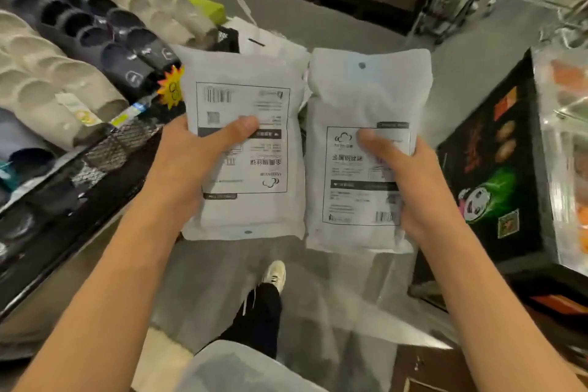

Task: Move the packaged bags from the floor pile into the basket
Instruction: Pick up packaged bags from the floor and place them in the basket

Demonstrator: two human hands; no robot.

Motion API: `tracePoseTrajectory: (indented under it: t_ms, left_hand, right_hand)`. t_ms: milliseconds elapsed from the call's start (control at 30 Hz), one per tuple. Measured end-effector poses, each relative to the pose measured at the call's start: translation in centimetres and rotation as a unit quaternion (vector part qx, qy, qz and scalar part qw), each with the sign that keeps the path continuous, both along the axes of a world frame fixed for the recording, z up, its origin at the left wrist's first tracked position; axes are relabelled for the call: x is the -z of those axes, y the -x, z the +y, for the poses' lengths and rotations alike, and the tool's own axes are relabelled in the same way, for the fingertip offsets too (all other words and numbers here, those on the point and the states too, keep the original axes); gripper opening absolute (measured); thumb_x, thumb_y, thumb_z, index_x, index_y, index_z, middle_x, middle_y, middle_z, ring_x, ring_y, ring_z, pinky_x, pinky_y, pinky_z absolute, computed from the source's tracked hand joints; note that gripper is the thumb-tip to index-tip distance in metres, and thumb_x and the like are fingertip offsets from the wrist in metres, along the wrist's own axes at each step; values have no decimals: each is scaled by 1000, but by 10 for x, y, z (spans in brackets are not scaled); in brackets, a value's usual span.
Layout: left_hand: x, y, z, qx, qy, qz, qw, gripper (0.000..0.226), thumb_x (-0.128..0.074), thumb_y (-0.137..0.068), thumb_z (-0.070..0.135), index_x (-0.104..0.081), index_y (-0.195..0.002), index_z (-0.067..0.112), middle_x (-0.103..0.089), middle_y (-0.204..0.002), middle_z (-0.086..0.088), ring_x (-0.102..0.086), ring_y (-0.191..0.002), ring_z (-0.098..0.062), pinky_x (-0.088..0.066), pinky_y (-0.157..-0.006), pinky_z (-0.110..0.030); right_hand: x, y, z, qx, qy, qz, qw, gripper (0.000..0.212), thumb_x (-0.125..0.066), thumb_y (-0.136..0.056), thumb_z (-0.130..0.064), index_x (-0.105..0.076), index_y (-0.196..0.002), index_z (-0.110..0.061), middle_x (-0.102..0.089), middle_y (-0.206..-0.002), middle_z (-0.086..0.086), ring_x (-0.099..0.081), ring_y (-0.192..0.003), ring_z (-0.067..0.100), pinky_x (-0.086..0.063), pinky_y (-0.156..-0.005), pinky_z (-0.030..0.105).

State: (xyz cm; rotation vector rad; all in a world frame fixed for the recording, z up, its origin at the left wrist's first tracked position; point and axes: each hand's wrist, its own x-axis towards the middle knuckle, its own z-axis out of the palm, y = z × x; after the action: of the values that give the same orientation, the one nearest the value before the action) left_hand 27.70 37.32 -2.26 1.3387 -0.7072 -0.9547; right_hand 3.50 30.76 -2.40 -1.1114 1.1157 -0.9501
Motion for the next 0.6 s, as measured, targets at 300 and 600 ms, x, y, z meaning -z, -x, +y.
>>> tracePoseTrajectory:
  t_ms: [300,600]
  left_hand:
    - [4,-23,-212,19,9,15,1000,23,-80,-86,9,-75,-97,29,-82,-96,8,-79,-90,-14,-64,-70,-29]
    - [6,-48,-351,-13,-16,-4,1000,23,-82,-85,15,-75,-106,24,-82,-102,4,-80,-91,-18,-65,-73,-35]
  right_hand:
    - [-6,-22,-199,48,6,32,998,41,-77,-89,-25,-67,-127,-13,-81,-108,4,-80,-96,24,-65,-84,46]
    - [-3,-50,-366,15,-10,53,998,44,-79,-88,-31,-66,-127,-15,-81,-108,4,-80,-95,25,-65,-83,46]
